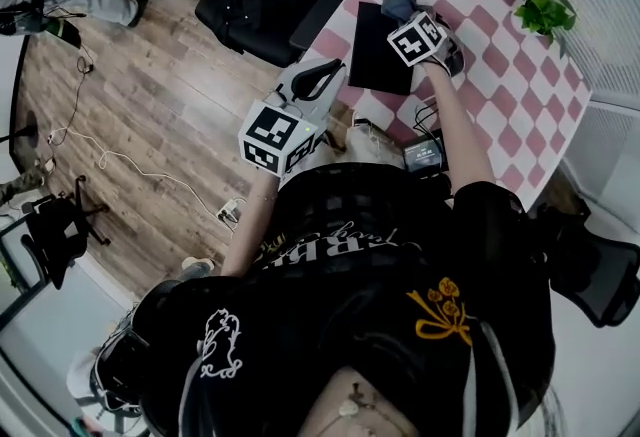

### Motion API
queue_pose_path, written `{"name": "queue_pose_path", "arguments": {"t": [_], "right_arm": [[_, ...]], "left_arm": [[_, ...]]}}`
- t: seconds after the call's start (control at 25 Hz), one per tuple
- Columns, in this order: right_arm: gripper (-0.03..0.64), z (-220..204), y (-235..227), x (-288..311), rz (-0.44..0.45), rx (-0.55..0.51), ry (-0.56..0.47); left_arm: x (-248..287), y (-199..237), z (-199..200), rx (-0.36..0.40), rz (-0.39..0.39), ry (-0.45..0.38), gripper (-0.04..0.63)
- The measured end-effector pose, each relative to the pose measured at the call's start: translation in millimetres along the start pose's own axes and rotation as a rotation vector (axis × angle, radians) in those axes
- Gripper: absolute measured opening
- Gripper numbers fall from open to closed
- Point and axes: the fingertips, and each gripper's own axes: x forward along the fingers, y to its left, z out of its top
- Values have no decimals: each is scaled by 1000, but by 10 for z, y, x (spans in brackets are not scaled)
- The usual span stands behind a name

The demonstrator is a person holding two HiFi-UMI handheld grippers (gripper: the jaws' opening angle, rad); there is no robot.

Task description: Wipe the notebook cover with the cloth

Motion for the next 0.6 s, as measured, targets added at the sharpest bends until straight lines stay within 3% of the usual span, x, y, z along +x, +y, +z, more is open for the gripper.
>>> {"name": "queue_pose_path", "arguments": {"t": [0.2,0.6], "right_arm": [[121,-25,162,35,3,-171,15],[121,-274,671,-259,95,-156,9]], "left_arm": [[0,30,-94,-12,20,13,17],[-8,6,-89,-25,-2,-3,17]]}}
